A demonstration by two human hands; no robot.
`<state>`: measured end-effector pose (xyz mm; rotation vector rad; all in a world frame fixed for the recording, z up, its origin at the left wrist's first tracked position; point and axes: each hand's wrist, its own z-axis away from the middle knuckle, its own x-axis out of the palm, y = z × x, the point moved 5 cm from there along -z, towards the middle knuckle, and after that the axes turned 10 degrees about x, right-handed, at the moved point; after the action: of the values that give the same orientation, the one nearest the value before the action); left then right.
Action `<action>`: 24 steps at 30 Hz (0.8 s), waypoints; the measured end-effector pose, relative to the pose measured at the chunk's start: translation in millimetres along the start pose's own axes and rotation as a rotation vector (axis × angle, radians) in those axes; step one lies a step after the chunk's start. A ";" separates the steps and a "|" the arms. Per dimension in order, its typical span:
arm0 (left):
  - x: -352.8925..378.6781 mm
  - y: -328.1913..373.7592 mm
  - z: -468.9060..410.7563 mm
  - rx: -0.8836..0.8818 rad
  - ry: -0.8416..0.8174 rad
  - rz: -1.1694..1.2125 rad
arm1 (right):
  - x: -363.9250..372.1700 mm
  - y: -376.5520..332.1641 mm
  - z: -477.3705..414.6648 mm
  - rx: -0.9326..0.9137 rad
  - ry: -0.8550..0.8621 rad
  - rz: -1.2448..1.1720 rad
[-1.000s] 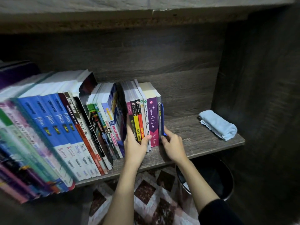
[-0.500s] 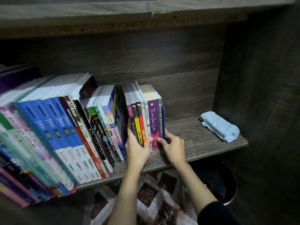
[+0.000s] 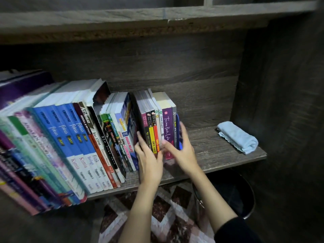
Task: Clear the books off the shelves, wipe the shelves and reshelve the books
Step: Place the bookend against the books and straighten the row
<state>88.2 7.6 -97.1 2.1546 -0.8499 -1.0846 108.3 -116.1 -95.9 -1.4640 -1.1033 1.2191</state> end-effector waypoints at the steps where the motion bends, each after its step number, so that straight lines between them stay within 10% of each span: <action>1: -2.8 1.9 1.9 -0.008 0.011 0.009 | 3.9 -12.2 2.4 -0.036 0.010 -0.039; 16: -31.8 -5.7 7.8 0.053 0.002 -0.195 | 22.0 -42.1 9.9 -0.085 0.180 0.018; 24: -63.2 -0.8 14.5 0.156 0.373 -0.332 | 22.8 -40.9 8.4 -0.098 0.220 0.015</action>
<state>46.7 52.3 -75.2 2.5848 -0.4265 -0.7406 99.2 -85.3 -60.8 -1.6402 -1.0147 0.9978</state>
